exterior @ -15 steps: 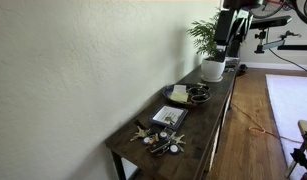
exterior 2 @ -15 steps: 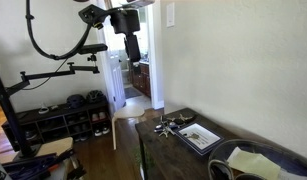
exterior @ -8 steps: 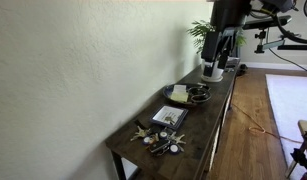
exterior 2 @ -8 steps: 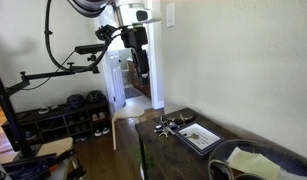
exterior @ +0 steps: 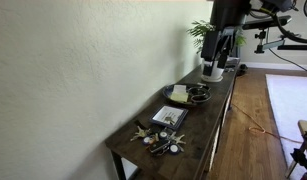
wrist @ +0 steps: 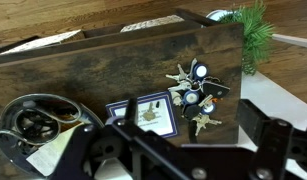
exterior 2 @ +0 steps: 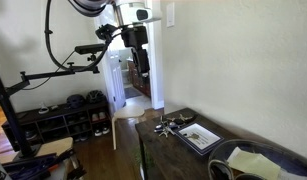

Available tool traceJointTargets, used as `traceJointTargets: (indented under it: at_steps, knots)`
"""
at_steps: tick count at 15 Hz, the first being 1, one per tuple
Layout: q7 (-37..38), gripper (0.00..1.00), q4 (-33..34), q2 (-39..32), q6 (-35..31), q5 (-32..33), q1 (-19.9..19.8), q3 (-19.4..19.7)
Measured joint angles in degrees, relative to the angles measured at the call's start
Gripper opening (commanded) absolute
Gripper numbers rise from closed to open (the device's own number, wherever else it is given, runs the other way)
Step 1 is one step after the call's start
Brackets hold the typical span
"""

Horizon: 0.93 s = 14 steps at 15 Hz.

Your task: Put two sets of keys on top of the blue and white object.

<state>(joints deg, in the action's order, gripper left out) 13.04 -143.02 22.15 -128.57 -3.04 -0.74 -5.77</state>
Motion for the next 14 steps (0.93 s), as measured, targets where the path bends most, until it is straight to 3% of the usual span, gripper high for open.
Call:
traceJointTargets:
  at_steps: [14]
  knots:
    - [-0.1, 1.0, 4.0, -13.5, -5.2, -0.2, 2.8, -0.3]
